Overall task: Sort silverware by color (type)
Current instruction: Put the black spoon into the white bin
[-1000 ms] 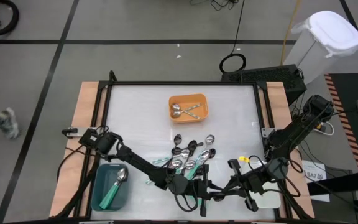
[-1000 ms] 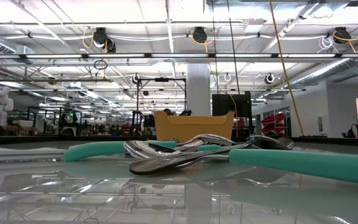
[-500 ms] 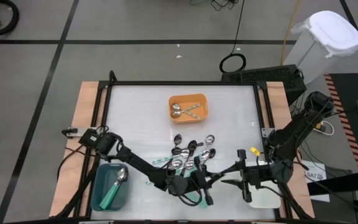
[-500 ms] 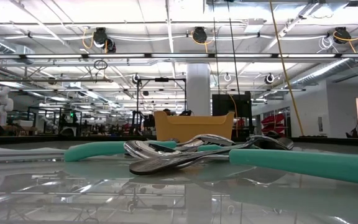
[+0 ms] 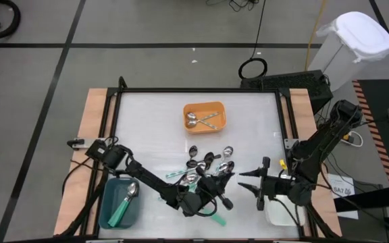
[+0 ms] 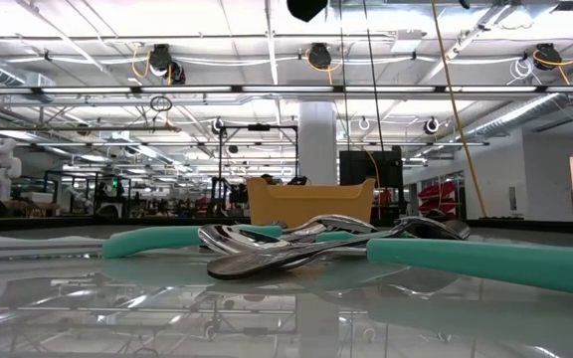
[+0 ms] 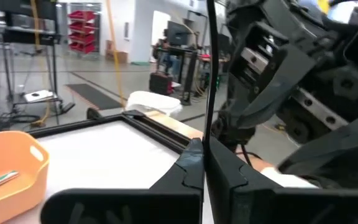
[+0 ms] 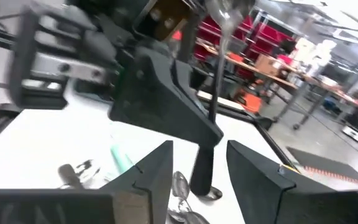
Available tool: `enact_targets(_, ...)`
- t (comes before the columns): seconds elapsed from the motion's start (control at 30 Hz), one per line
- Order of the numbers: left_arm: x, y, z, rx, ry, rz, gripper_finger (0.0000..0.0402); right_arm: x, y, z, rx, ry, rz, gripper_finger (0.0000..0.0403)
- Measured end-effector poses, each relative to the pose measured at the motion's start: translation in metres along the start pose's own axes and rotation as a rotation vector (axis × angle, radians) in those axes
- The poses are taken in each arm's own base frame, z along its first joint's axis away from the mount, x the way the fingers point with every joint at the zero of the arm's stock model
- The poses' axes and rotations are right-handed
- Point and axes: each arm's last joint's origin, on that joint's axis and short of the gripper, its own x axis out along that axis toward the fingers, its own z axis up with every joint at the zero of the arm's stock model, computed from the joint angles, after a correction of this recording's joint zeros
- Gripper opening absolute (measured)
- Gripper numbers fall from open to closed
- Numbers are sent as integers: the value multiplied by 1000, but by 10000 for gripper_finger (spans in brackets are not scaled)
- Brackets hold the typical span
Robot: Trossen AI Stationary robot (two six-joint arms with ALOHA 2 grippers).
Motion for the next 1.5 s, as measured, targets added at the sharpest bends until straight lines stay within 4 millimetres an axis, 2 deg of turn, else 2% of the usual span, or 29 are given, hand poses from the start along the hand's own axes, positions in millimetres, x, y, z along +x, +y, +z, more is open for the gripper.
enact_targets(0.23, 0, 0, 2, -25, -12, 6, 1, 15, 0, -10, 45, 52, -56, 152)
enact_targets(0.57, 0, 0, 2, -48, -12, 7, 1, 32, -1, -20, 29, 94, -112, 230)
enact_targets(0.73, 1, 1, 2, -55, -10, 9, 1, 39, 1, -24, -10, 110, -124, 242)
enact_targets(0.9, 5, 3, -2, -68, 8, 19, 1, 43, 4, -26, -28, 112, -132, 214)
enact_targets(1.37, 9, 5, -6, -67, 29, 31, 1, 45, 5, -27, -27, 111, -133, 94)
enact_targets(1.5, 8, 5, -7, -63, 31, 31, 13, 45, 5, -27, -23, 110, -135, 56)
